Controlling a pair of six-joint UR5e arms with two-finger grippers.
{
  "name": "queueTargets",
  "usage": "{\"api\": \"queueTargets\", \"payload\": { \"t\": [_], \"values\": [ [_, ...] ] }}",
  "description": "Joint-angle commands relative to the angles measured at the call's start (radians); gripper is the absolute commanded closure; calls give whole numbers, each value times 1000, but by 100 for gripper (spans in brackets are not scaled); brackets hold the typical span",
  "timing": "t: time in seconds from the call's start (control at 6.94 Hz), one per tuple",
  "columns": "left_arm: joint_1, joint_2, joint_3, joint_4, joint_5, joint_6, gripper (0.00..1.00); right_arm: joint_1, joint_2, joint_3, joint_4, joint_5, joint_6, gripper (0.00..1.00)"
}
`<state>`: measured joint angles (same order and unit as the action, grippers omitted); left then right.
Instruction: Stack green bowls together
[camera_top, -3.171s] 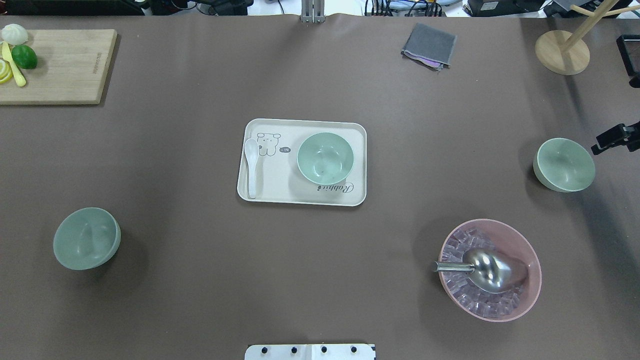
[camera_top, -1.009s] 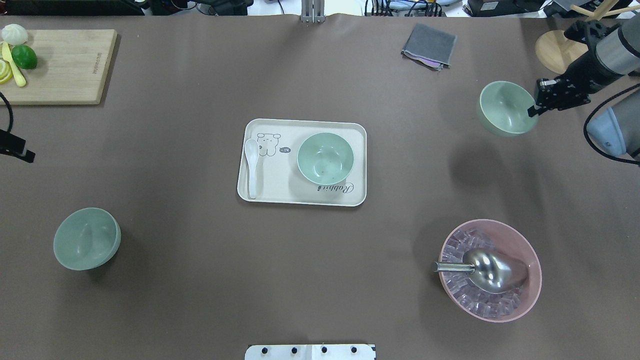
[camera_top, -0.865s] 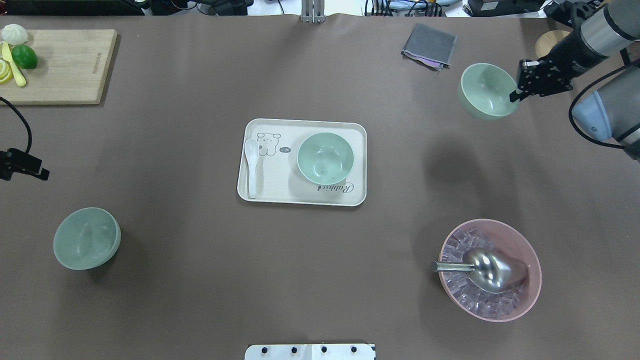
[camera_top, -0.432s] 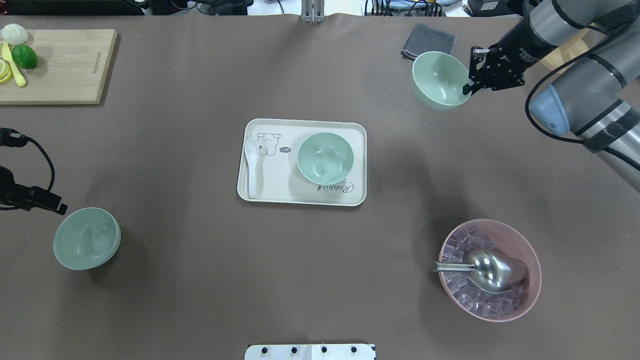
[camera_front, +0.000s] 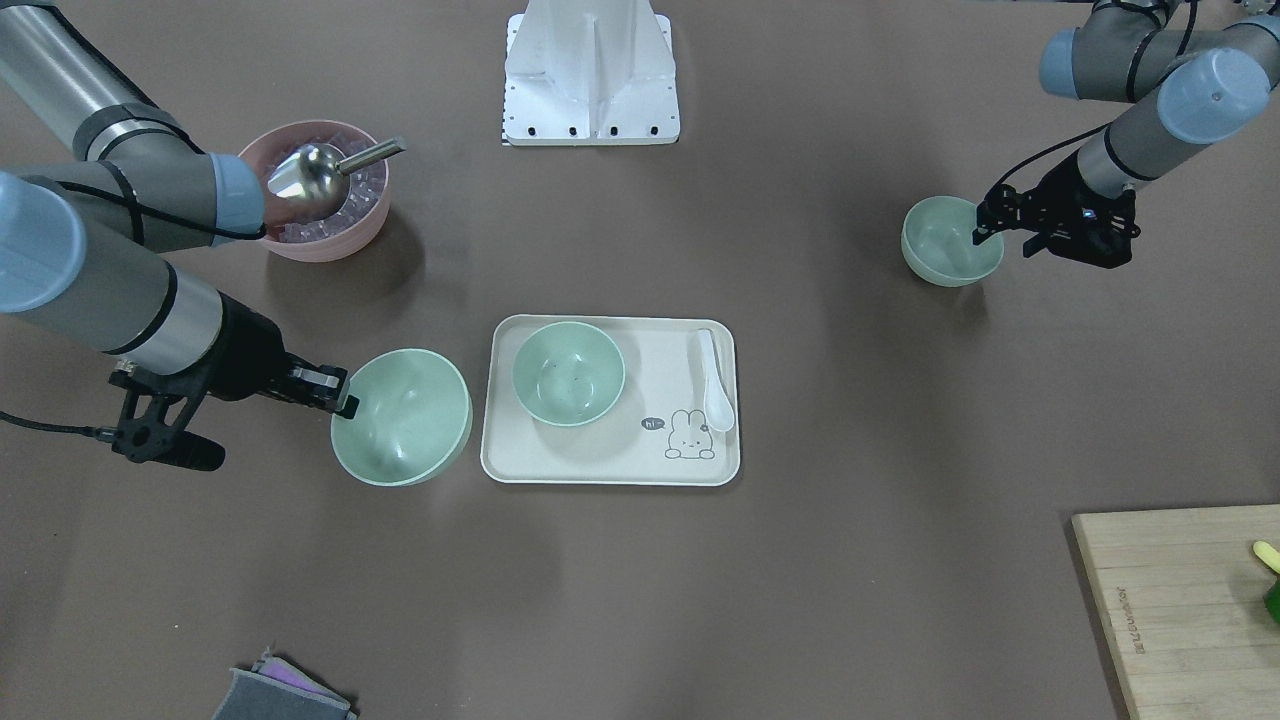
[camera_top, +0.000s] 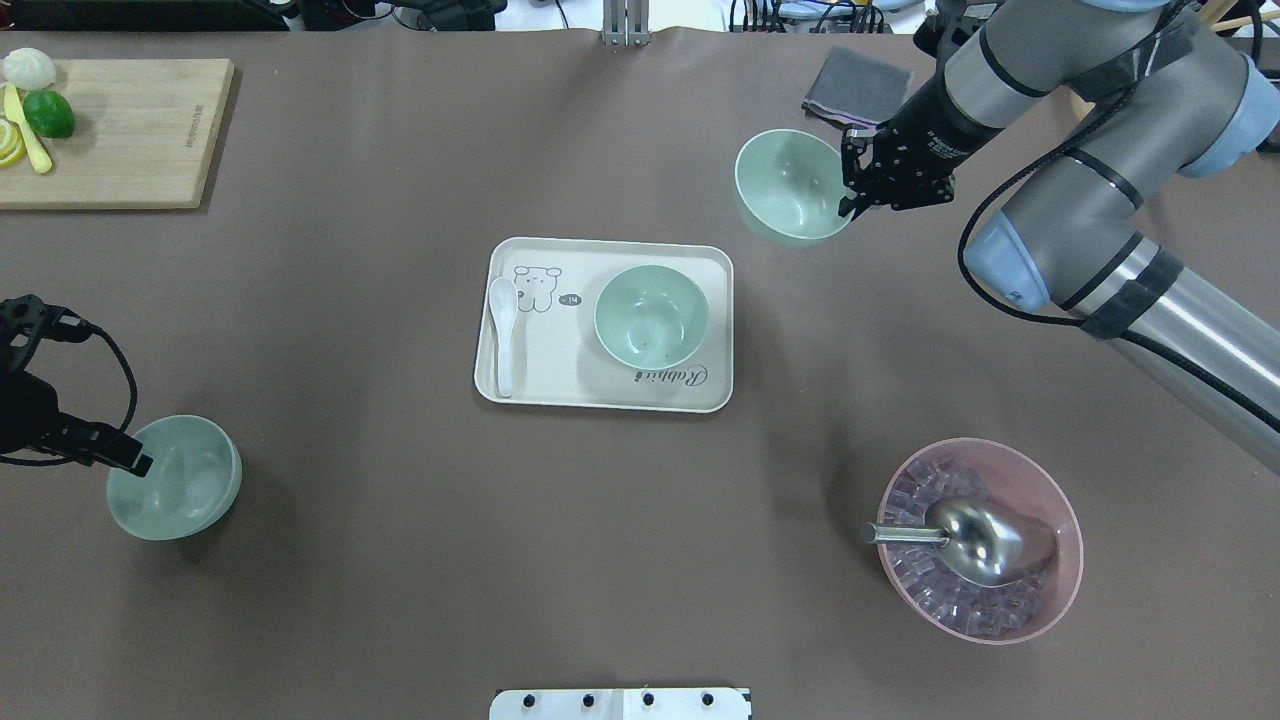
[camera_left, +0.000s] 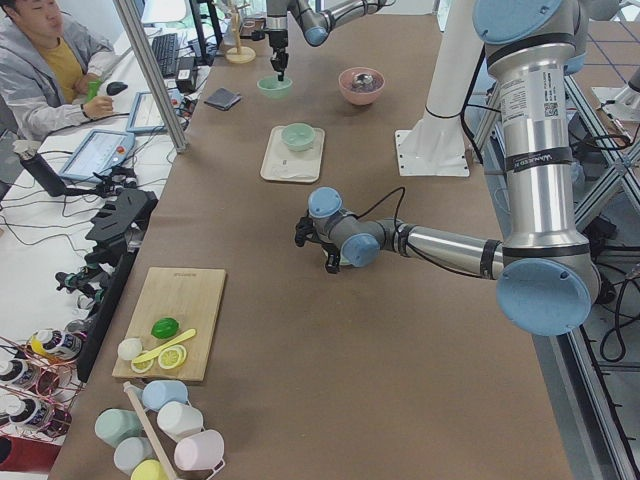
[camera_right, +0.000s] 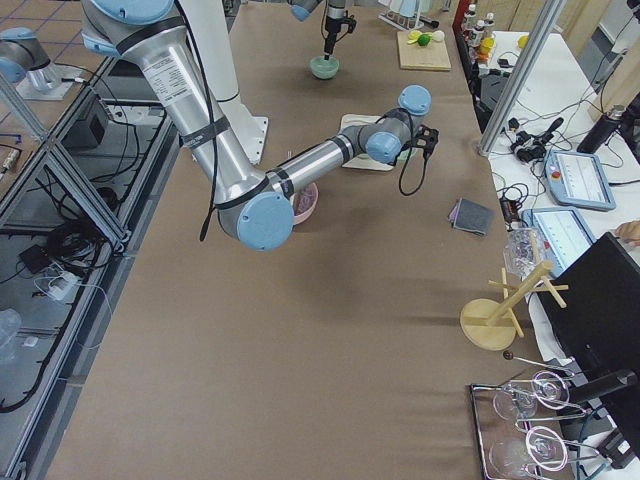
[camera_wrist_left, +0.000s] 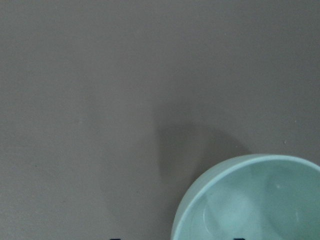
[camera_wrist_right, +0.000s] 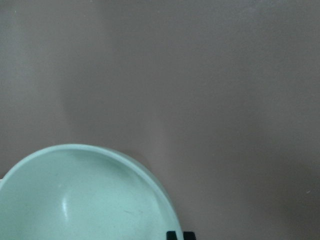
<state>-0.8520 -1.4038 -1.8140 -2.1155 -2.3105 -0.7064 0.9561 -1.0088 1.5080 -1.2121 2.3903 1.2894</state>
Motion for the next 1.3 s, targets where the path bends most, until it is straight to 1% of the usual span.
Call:
{"api": "queueTargets", "payload": {
  "t": [0.0, 0.29, 0.43, 0.58, 0.72, 0.86, 1.15],
  "values": [
    [7, 0, 2, -3, -3, -2, 100, -65, 41, 0, 3, -70, 74, 100],
    [7, -9, 4, -1, -13, -7, 100, -117, 71, -6, 2, -127, 106, 100],
    [8, -24, 5, 3, -15, -8, 100, -163, 82, -6, 2, -196, 131, 100],
    [7, -62, 16, 6, -50, -10, 100, -186, 91, -3, -1, -210, 160, 100],
    [7, -93, 13, 9, -123, -46, 100, -209, 119, -6, -7, -214, 207, 100],
    [1, -133, 12, 9, -147, -80, 100, -221, 119, -5, -4, -214, 212, 100],
    [1, -229, 15, 18, -148, -215, 100, -243, 118, -3, -4, -214, 214, 100]
  ]
}}
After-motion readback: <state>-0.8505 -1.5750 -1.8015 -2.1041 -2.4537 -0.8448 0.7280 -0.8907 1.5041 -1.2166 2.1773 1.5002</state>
